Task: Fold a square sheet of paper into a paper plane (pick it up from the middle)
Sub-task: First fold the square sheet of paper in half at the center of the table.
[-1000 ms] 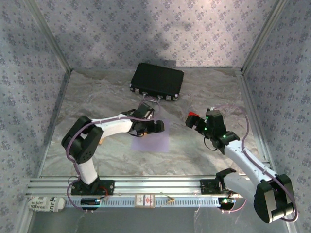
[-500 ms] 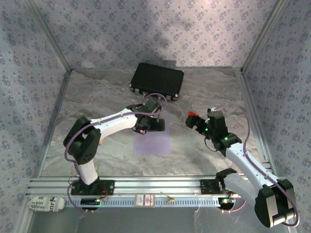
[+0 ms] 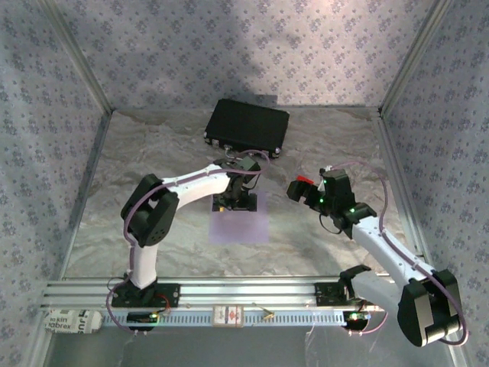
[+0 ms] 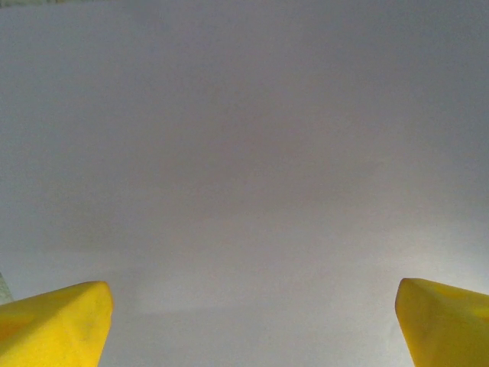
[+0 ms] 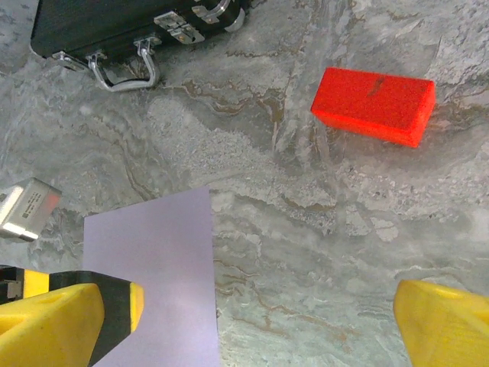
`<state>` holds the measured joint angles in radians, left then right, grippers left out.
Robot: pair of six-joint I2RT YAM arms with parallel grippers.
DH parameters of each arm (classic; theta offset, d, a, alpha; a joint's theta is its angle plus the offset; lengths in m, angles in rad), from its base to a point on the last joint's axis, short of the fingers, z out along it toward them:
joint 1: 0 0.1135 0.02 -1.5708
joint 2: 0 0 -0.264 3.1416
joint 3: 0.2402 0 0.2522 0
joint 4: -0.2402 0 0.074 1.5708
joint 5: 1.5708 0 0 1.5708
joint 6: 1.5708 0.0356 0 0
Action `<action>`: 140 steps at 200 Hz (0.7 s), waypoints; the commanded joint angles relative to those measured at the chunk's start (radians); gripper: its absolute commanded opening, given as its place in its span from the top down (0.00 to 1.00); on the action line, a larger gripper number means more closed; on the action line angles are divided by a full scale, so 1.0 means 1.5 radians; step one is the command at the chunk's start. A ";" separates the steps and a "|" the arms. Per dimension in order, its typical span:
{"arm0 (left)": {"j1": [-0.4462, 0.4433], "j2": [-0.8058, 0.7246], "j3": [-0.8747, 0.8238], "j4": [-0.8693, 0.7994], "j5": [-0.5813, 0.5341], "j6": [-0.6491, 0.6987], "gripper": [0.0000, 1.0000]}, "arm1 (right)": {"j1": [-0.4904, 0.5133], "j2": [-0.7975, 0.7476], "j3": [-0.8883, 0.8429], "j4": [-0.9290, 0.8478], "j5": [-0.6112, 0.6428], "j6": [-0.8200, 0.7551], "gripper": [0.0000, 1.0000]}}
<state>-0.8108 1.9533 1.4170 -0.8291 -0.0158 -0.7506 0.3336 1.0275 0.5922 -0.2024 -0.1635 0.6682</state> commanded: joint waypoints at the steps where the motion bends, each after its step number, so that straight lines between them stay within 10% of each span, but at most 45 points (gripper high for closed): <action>1: -0.005 0.015 0.028 -0.038 0.001 -0.023 0.05 | 0.000 0.012 0.021 -0.030 -0.016 -0.012 0.01; 140: -0.020 0.064 0.056 -0.055 -0.014 -0.060 0.03 | 0.000 0.022 0.016 -0.045 0.001 0.005 0.01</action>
<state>-0.8341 2.0190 1.4788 -0.8898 -0.0246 -0.8322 0.3336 1.0569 0.5945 -0.2459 -0.1722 0.6655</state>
